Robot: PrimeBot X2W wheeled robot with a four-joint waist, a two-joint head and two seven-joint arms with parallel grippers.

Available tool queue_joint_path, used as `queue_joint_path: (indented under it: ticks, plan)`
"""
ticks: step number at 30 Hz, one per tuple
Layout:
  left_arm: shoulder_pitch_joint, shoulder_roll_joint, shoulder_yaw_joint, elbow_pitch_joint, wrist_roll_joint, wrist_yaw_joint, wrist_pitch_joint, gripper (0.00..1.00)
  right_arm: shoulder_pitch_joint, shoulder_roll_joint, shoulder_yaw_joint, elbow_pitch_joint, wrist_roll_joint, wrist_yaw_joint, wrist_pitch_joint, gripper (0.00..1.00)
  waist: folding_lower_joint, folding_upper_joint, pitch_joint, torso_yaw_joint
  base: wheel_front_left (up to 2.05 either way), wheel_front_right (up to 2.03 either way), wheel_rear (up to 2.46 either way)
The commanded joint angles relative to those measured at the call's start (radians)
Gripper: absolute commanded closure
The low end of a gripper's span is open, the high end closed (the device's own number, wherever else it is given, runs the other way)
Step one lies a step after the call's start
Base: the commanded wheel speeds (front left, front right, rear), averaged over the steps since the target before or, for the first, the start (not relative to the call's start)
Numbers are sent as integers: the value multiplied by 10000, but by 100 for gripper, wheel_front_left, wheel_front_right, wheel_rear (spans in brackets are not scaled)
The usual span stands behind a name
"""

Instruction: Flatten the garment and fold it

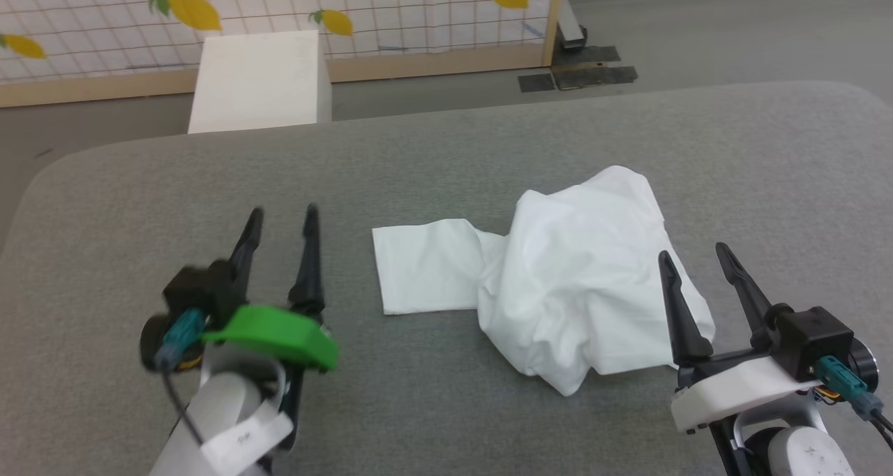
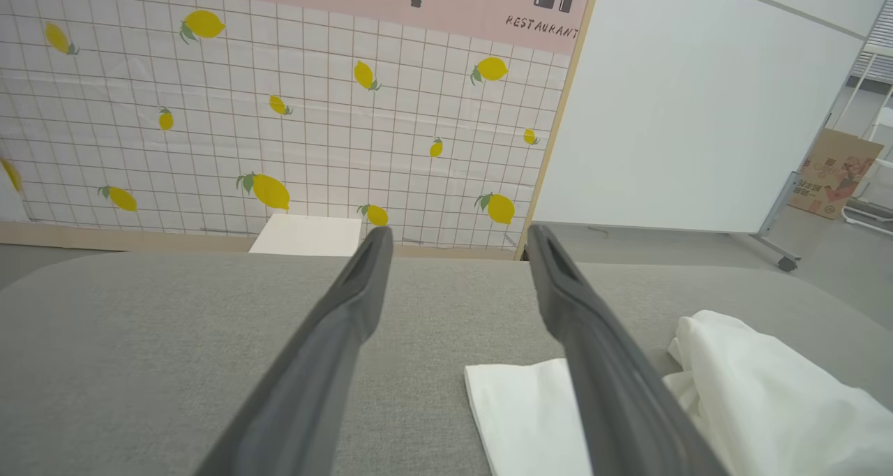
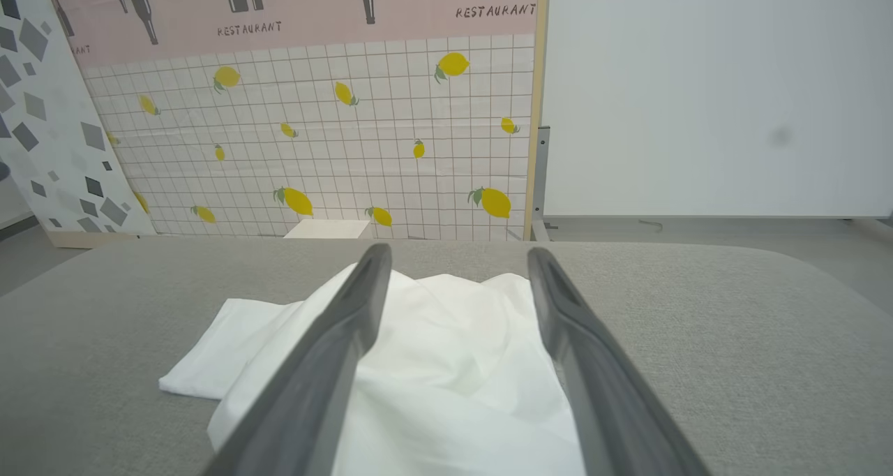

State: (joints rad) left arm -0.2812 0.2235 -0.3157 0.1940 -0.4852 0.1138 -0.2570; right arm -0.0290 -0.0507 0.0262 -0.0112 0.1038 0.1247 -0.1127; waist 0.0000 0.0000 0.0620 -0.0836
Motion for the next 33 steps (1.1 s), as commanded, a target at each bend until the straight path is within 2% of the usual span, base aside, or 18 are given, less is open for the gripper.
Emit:
queue_joint_path:
  ticks: [1, 5, 11, 18, 25, 26, 27, 29, 33]
  plan:
    - [507, 22, 279, -240, 280, -81, -44, 0, 85, 5, -6, -51, -117, 60, 76, 0, 0, 0, -73, 265, 0, 0, 0]
    - [1399, -99, 1010, -776, 804, -347, -45, 0, 39, 5, 173, -18, -245, 60, 316, 0, 0, 0, -30, 475, 0, 0, 0]
    - [2021, -546, 1693, -1069, 1308, -769, -46, 0, -621, 5, 1327, 390, -475, 60, 1682, 0, 0, 0, 78, 756, 0, 0, 0]
    - [2218, -1177, 2191, -1082, 1633, -1189, -46, 0, -2074, -65, 2895, 2327, -1064, 60, 4723, 0, 0, 0, 148, 1190, 0, 0, 0]
    - [2122, -1520, 2441, -914, 1783, -1598, -47, 0, -3272, -357, 3569, 3967, -1820, 60, 7420, 0, 0, 0, 373, 1749, 0, 0, 0]
    - [2115, -1543, 2450, -910, 1801, -1618, -47, 0, -3334, -392, 3643, 4067, -1861, 60, 7599, 18, 0, 0, 390, 1793, 0, 0, 0]
    - [2112, -1582, 2473, -903, 1829, -1649, -47, 0, -3453, -451, 3757, 4188, -1889, 60, 7811, 100, 0, 0, 433, 1864, 0, 0, 0]
    - [2115, -1621, 2516, -892, 1869, -1682, -47, 0, -3592, -519, 3902, 4263, -1816, 60, 7949, 100, 0, 0, 482, 1924, 0, 0, 0]
    - [2114, -1675, 2622, -840, 1953, -1724, -47, 0, -3913, -432, 3853, 3855, -1424, 60, 7510, 100, 0, 0, 540, 1947, 0, 0, 0]
